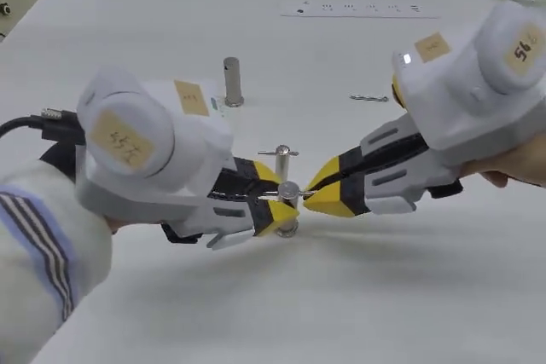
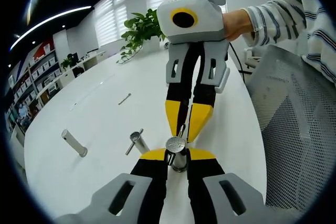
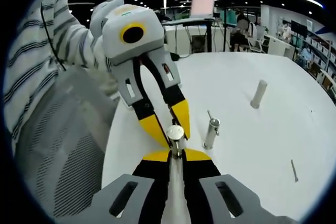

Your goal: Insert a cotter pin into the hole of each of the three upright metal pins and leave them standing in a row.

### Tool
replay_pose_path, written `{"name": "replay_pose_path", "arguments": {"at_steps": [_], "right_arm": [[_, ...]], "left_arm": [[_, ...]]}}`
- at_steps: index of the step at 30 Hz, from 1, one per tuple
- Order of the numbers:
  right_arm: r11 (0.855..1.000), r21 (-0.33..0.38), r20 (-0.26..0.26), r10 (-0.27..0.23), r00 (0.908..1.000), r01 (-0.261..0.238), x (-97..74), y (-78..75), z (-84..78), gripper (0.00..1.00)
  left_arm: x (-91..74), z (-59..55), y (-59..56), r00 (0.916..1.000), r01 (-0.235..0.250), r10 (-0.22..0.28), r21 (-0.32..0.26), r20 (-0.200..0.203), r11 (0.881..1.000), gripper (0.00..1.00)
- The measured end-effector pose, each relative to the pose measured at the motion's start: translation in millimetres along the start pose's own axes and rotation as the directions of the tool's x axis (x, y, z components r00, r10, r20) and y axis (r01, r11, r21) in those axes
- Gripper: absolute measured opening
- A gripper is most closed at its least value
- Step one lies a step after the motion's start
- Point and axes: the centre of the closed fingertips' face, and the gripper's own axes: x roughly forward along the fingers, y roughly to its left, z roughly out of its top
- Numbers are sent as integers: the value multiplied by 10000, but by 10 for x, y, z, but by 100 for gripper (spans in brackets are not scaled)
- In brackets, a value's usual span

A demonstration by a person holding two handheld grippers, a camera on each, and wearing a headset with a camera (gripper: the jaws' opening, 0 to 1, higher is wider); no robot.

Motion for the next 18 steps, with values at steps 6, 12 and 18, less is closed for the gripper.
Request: {"name": "replay_pose_path", "arguments": {"at_steps": [6,12,18], "right_arm": [[9996,-46,-98,-267,9996,267,-124,-39,-65,15],[9993,229,42,-283,9996,282,-186,-118,-51,9],[9996,241,106,-165,9998,162,-136,-94,-10,3]], "left_arm": [[4,-21,-1,9999,25,-23,203,-110,9998,12],[-4,-28,2,9994,100,-87,396,-320,9992,12],[-30,17,14,9999,36,-21,884,-167,9961,12]]}}
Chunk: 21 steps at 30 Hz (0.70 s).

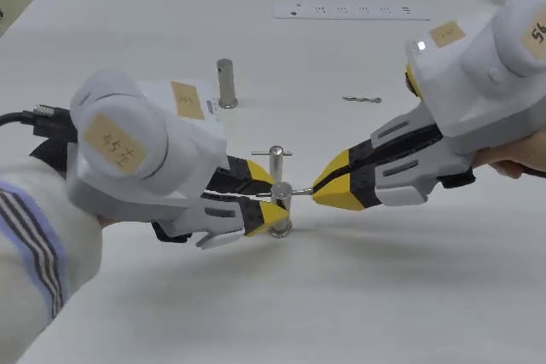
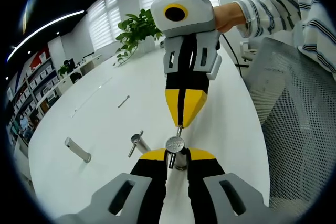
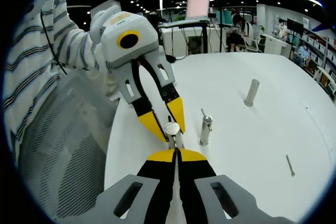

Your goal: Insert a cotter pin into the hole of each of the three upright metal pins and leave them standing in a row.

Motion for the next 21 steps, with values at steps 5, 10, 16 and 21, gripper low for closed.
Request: {"name": "replay_pose_path", "arguments": {"at_steps": [5,10,16,21], "right_arm": [[10000,-44,20,51,10000,-51,23,11,32,3],[10000,-47,77,37,10000,-36,45,-1,62,3],[10000,-32,165,-14,9999,15,55,16,56,3],[10000,34,408,-95,9991,94,69,30,73,12]], "left_arm": [[-17,41,24,10000,-25,26,-48,68,10000,12],[-19,51,36,10000,-6,6,-2,-3,10000,12],[-30,55,46,10000,56,-56,82,-12,10000,12],[-85,101,64,9994,78,-75,-64,334,9999,15]]}}
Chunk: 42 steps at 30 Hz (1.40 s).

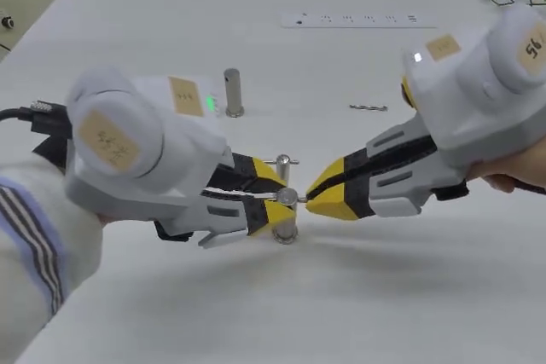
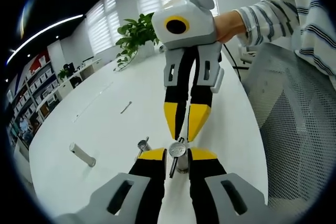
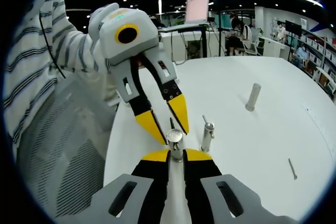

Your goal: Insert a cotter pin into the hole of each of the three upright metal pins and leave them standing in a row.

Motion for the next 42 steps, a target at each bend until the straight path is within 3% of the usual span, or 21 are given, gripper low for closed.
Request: {"name": "replay_pose_path", "arguments": {"at_steps": [6,12,17,21,23,27,31,36,42], "right_arm": [[10000,94,194,22,9998,-23,77,51,-25,17],[9998,184,346,37,9994,-44,157,74,-39,22],[9999,162,326,8,9995,-13,191,63,-65,23],[9995,307,446,-57,9990,43,219,49,-69,25],[9993,373,542,-113,9985,93,243,36,-65,26],[9988,480,690,-148,9975,115,291,26,-54,27],[9989,460,712,-161,9973,128,344,18,-51,28],[9993,366,712,-73,9974,47,423,19,-64,26],[9995,305,713,-16,9975,-6,464,15,-71,24]], "left_arm": [[-94,-105,-46,9998,191,-193,-413,-61,9990,36],[-173,-235,-107,9998,167,-150,-1255,140,9920,67],[-247,-272,-124,9982,34,107,-2322,593,9727,83],[-283,-278,-119,9960,-65,313,-2827,834,9592,100],[-296,-318,-130,9961,-57,356,-3445,806,9388,99],[-297,-429,-37,9935,-626,950,-3941,634,9169,97],[-329,-423,-34,9904,-572,1058,-4337,887,8993,99],[-362,-409,-20,9866,-643,1268,-4694,1028,8807,99],[-385,-403,-52,9845,-778,1423,-4713,1026,8785,99]]}}
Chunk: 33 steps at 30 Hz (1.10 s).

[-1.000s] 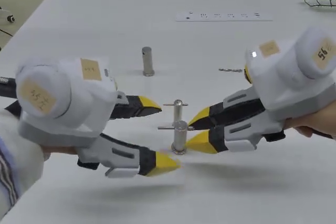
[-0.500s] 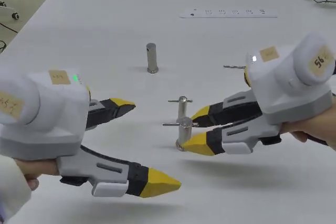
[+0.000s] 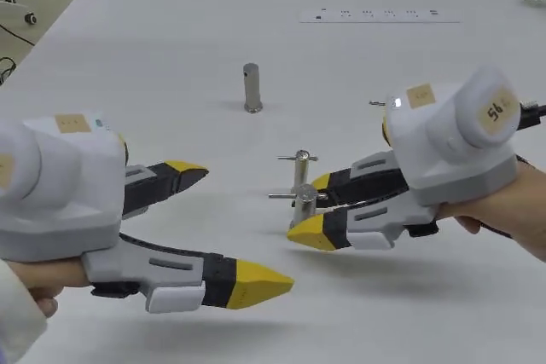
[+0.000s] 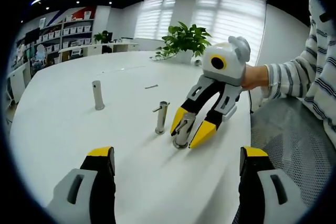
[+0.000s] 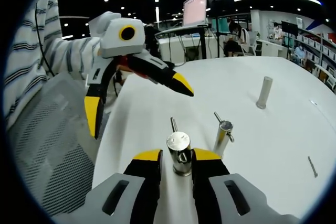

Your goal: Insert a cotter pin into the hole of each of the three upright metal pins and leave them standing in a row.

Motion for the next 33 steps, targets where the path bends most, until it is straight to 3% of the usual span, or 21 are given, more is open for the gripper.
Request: {"name": "replay_pose_path", "arguments": {"at_steps": [7,10,12,22,28,33], "right_arm": [[9998,6,61,-184,9998,184,10,-29,-3,17],[9991,-279,90,-314,9995,317,-3,-36,3,15],[9990,-266,121,-364,9993,367,-12,-50,5,14],[9962,-875,313,43,9995,-16,-166,-30,-42,13],[9929,-1184,383,94,9992,-48,-399,-217,-90,13],[9920,-1232,-18,-259,9997,255,-564,-436,-186,13]], "left_arm": [[-43,-34,-25,9999,-128,129,-213,46,9997,99],[-63,-17,-8,9993,-361,360,122,93,9993,99],[-69,0,-14,9994,-321,322,-74,123,9995,99],[-91,26,-17,9994,-324,325,-54,116,9995,99],[-113,-43,-33,9999,-150,151,-340,18,9993,99],[-136,-41,-13,9995,-319,320,-461,10,9984,99]]}}
